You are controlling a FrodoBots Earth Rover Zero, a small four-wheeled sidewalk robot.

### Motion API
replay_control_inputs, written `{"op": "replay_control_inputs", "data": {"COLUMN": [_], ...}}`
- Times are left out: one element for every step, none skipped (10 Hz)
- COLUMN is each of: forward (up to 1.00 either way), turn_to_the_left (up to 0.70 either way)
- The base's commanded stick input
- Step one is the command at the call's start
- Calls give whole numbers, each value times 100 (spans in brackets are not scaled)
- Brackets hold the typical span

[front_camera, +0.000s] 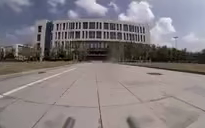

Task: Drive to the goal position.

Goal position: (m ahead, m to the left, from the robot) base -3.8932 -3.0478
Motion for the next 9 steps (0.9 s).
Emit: {"op": "replay_control_inputs", "data": {"forward": [70,70,70,70,70,70,70,70,70], "turn_to_the_left": [5,5,5,5,5,5,5,5,5]}}
